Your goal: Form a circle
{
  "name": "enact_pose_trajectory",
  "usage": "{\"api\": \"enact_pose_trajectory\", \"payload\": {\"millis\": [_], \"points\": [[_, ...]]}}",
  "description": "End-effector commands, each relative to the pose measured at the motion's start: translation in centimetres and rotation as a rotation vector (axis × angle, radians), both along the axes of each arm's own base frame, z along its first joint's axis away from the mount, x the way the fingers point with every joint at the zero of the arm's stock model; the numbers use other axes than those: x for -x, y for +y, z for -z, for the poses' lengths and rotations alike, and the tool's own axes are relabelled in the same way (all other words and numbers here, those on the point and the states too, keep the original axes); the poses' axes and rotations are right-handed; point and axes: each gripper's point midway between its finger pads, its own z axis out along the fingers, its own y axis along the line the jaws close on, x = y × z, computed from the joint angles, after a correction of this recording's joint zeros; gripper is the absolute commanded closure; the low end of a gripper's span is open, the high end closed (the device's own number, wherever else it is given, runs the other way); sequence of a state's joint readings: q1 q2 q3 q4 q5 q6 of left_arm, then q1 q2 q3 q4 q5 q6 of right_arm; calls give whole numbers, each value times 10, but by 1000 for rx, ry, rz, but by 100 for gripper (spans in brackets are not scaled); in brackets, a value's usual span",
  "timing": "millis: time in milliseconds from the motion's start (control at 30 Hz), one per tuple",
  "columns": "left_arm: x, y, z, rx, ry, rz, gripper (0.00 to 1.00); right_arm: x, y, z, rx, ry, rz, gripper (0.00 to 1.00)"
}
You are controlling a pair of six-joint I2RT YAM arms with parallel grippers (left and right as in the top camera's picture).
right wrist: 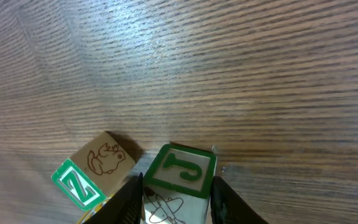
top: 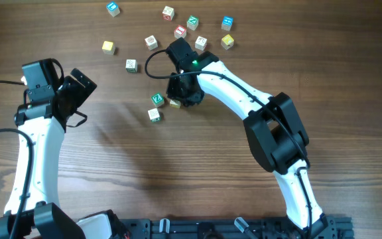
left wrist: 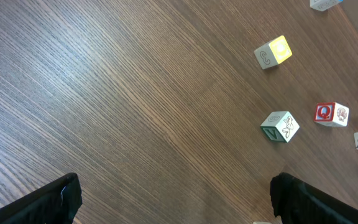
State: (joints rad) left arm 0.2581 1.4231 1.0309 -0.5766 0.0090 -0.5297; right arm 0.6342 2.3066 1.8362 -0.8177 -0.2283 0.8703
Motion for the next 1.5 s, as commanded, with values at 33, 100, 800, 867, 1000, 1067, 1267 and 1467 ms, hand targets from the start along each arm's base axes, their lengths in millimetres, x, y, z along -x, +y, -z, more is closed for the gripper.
{"api": "enact_pose_trajectory", "payload": {"millis": [33, 100, 800, 867, 1000, 1067, 1267, 1467], "points": [[-1, 2, -2, 2, -8, -8, 0, -7, -3, 10, 26, -14, 38, 64], [-1, 2, -2, 2, -8, -8, 0, -9, -4, 10, 34, -23, 42, 63], [-1, 2, -2, 2, -8, -8, 0, -5, 2, 10, 29, -20, 47, 64], [-1, 2, -2, 2, -8, -8, 0, -6, 3, 10, 27, -24, 47, 64], [-1, 2, -2, 2, -8, -8, 0, -7, 4, 9, 22, -29, 47, 64], [-1, 2, -2, 2, -8, -8, 0, -8, 5, 9, 16, -31, 46, 64], [-1, 2, -2, 2, -8, -8, 0, -8, 6, 9, 9, -24, 63, 63], [-1, 2, -2, 2, -8, -8, 0, 1, 4, 11, 30, 4, 62, 54]]}}
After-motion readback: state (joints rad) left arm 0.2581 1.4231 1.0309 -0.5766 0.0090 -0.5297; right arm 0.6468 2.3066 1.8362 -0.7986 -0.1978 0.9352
